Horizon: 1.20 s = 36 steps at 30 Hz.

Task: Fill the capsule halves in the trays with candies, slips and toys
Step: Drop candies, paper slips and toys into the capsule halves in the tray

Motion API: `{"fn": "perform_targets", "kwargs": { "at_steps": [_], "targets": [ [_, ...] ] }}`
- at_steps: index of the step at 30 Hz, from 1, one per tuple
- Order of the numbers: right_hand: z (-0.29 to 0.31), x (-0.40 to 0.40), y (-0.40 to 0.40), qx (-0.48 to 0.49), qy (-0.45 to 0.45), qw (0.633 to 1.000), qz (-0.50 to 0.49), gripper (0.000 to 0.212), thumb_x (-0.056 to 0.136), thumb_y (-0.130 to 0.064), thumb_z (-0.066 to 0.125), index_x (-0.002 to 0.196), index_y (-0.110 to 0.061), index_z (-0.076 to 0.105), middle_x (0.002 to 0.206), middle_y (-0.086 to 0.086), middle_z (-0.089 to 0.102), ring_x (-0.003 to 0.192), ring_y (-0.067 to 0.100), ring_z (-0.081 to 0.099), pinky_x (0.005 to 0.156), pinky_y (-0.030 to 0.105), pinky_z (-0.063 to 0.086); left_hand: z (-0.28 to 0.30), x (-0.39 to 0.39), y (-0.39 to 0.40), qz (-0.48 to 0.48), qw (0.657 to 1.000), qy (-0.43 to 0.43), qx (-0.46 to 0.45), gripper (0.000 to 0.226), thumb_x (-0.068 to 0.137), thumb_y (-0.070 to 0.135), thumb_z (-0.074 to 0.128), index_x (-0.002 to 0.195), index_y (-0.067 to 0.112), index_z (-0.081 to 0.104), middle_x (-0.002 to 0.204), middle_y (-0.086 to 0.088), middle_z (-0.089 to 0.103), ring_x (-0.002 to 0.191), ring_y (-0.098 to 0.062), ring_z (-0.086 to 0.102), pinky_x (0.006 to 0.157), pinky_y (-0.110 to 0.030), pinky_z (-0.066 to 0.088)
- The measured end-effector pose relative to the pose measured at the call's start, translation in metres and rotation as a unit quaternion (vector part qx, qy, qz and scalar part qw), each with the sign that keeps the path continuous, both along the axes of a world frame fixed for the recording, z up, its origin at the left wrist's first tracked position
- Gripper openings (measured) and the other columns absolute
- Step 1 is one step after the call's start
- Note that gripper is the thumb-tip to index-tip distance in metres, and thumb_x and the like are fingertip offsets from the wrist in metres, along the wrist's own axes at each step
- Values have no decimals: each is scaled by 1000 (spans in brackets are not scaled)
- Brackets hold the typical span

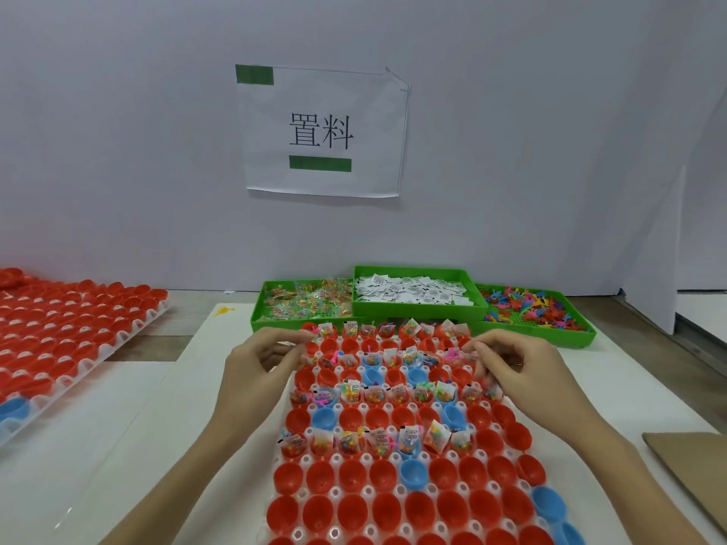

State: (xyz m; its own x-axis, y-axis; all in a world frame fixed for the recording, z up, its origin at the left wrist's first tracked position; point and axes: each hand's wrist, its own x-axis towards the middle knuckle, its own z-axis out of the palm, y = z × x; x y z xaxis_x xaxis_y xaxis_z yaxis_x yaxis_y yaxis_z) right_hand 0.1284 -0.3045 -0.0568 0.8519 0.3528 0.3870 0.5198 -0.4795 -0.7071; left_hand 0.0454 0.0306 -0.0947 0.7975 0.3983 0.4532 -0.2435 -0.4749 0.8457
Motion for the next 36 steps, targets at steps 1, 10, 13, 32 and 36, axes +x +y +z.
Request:
{"fn": "perform_targets", "kwargs": {
  "at_steps": [1,10,13,32,36],
  "targets": [
    [-1,0,3,11,-7,1000,-12,23,100,-14,60,94,-32,74,75,-9,72,69,10,68,65,21,56,1,-5,-1,0,1000,-14,4,26,93,1,70,100,25,77,99,7,75,78,-11,75,73,-15,57],
    [23,55,70,-98,-56,993,-32,18,100,-15,63,108,-26,73,98,-14,72,84,-6,63,74,5,46,9,-18,3,-16,999,-35,-24,46,85,17,80,129,24,69,102,11,76,86,-10,75,82,-19,60],
    [31,92,99,-188,-44,980,-36,21,102,-14,59,117,-17,73,116,0,73,99,10,65,91,23,51,11,-20,4,-21,999,-42,-20,46,84,20,79,128,24,68,101,11,75,87,-12,75,83,-22,61],
    [25,156,127,-241,98,964,-56,16,91,-15,75,104,-6,77,120,11,70,100,19,61,85,30,48,12,-24,2,-40,999,-30,-3,23,87,9,78,106,20,74,96,11,76,80,-10,75,78,-18,59],
    [17,160,117,-187,79,977,-70,10,90,-24,76,86,-15,74,104,4,73,79,7,58,66,22,45,14,-25,1,-42,998,-30,-25,20,86,14,80,102,22,74,92,14,76,80,-9,75,76,-16,58]
  ]
}}
